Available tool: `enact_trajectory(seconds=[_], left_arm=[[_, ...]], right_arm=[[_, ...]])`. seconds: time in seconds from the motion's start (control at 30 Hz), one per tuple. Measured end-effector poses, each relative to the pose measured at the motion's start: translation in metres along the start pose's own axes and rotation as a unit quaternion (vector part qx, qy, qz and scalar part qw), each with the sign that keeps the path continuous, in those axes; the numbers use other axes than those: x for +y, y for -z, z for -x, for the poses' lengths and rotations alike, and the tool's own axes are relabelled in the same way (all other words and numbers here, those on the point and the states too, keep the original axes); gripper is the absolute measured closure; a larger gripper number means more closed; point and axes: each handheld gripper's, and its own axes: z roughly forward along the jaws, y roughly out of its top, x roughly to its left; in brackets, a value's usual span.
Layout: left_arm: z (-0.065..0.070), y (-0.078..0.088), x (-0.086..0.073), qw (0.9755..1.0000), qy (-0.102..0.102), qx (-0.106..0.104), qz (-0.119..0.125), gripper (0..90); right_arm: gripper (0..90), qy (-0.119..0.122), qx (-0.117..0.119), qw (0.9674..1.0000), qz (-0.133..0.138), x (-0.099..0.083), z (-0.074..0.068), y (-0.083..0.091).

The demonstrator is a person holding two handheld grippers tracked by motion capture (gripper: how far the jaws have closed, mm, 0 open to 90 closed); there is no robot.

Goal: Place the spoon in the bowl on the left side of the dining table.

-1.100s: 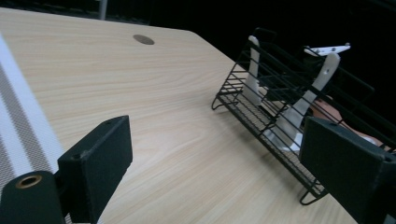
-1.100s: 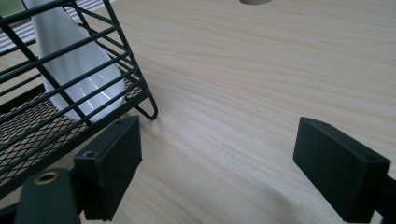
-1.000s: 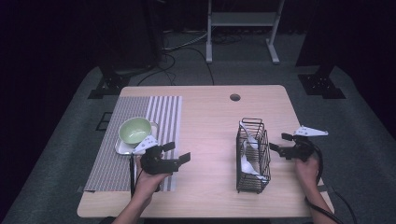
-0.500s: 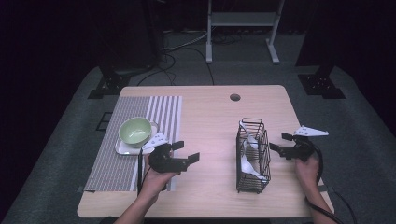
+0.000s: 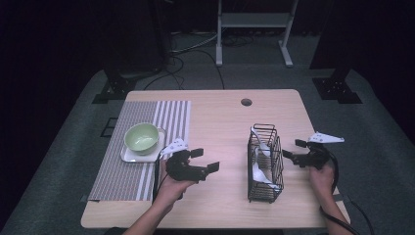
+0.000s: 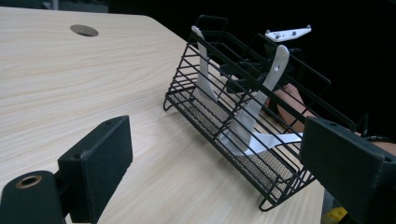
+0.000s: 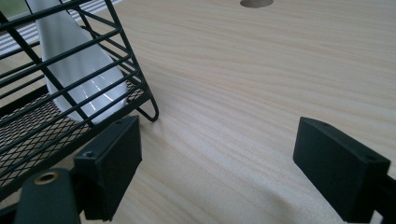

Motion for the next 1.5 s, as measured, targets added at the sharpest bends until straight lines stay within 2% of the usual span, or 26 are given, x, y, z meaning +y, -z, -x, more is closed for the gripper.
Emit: enact_trajectory(seconds=[0.83, 1.5], left_arm=[[0.020, -0.028, 0.007, 0.9993, -0.015, -0.030, -0.017, 8.9], [0.035, -0.046, 0.015, 0.9984, -0.026, -0.044, -0.025, 8.9]], right_arm=[[14.2, -0.001, 0.003, 1.0000, 0.003, 0.000, 0.000, 0.000], [14.2, 0.000, 0.004, 1.0000, 0.005, 0.000, 0.000, 0.001]])
